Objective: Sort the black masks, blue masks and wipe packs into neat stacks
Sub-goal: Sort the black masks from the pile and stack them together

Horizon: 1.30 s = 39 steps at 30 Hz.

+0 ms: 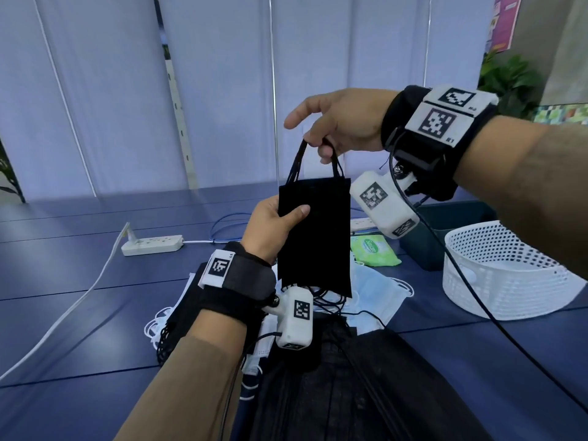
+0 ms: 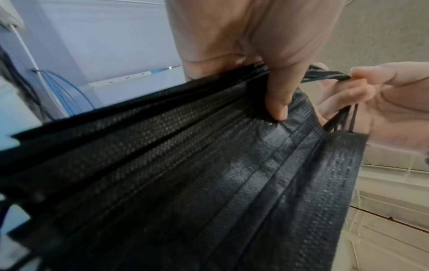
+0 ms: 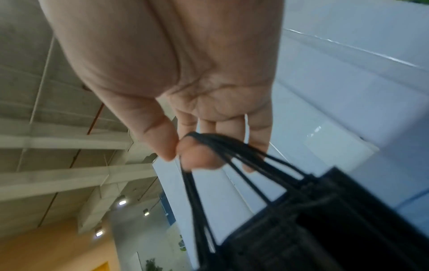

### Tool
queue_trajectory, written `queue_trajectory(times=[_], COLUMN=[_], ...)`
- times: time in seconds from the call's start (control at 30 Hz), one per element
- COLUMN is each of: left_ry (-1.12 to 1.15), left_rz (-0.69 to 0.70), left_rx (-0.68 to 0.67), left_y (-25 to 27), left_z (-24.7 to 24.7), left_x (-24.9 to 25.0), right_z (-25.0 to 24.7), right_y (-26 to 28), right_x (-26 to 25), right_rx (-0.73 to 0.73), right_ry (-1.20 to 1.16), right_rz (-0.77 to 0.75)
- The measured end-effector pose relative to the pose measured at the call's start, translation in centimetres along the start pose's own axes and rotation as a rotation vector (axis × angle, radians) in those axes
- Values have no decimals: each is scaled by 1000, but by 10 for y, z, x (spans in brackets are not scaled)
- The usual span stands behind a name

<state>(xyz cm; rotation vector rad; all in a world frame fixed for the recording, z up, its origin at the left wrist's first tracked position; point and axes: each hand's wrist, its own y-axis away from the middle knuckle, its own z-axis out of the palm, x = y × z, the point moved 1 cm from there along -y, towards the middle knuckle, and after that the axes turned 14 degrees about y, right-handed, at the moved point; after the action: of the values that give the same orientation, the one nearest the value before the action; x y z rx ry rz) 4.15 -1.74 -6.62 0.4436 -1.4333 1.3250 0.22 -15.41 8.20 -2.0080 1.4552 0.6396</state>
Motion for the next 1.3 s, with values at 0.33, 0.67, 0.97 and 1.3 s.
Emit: queue_trajectory(times=[0.33, 0.67, 0.97, 1.3], left_ry=[309, 479, 81, 59], left_rz=[-227, -321, -229, -134], left_rx=[-367, -566, -309, -90], left_y=[5, -6, -4, -5], left_z=[0, 45, 50, 40], left_x=[-10, 0, -17, -18], right_z=[-28, -21, -37, -36], right_y=[3, 7, 12, 11], right_x=[-18, 4, 11, 10], right_rx=[30, -117, 36, 107], right_ry=[-55, -153, -61, -364], right_rz=[-174, -202, -130, -134])
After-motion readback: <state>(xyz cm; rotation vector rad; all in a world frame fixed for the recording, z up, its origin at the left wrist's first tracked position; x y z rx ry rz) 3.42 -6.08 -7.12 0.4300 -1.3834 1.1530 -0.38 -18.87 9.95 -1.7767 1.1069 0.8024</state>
